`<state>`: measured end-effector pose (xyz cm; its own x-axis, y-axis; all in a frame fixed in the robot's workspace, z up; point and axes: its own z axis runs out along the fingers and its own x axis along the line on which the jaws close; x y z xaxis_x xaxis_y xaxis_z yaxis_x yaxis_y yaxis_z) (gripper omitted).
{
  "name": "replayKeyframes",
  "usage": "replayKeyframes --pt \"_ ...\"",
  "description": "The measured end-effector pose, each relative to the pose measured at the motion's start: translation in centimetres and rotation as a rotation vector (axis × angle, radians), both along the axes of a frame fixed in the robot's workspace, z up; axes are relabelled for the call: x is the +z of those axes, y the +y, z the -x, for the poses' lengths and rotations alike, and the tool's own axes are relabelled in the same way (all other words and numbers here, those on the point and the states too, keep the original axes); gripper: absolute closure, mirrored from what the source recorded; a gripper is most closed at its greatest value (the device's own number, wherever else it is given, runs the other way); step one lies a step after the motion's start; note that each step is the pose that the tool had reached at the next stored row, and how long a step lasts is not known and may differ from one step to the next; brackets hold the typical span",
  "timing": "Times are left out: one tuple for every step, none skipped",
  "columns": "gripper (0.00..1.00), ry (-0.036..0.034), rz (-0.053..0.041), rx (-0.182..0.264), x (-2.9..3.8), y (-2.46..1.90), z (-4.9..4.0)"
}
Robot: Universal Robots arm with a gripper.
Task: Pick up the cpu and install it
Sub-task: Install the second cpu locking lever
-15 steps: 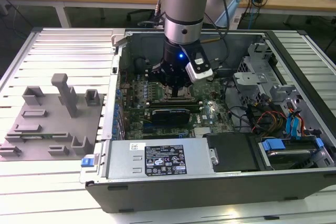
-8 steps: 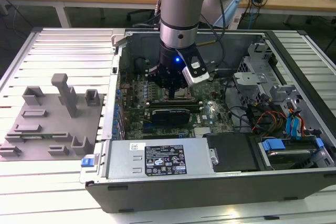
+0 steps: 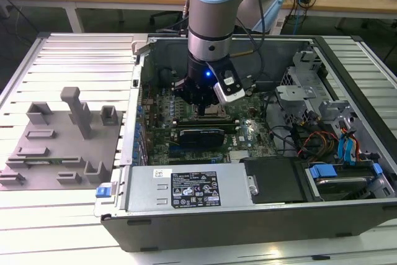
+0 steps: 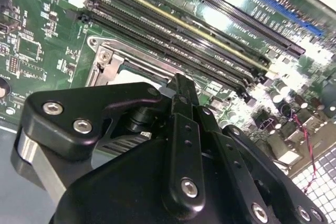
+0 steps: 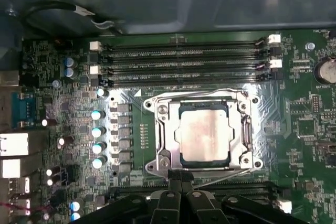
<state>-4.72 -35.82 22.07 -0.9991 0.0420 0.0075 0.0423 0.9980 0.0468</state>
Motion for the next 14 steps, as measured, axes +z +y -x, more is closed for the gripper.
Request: replayKeyframes --pt "0.89 0.0000 -0.0054 0.000 -0.05 0.00 0.03" --pt "0.89 -0.0001 -0.0133 0.000 -0.11 -0.01 0.09" --pt "0.89 -0.0004 -0.0223 0.000 -0.18 -0.01 0.16" --pt "0.89 -0.0007 -0.0303 0.000 -0.24 -0.01 0.21" --pt "0.89 -0.0009 -0.0363 0.000 -0.30 0.00 0.24" --pt "0.89 -0.0013 -0.0460 0.001 -0.37 -0.01 0.28" --pt "0.89 -0.0014 -0.0522 0.001 -0.41 -0.01 0.31" --pt "0.89 -0.0015 -0.0575 0.002 -0.45 -0.01 0.32" --pt "0.89 -0.0016 -0.0614 0.002 -0.47 0.00 0.33" --pt "0.89 -0.0015 -0.0617 0.002 -0.47 0.00 0.32" --pt "0.89 -0.0015 -0.0617 0.002 -0.47 0.00 0.32" --pt "0.89 -0.0015 -0.0617 0.002 -0.47 -0.01 0.32" --pt "0.89 -0.0015 -0.0619 0.002 -0.47 -0.01 0.32" --pt "0.89 -0.0014 -0.0617 0.002 -0.34 -0.02 0.33"
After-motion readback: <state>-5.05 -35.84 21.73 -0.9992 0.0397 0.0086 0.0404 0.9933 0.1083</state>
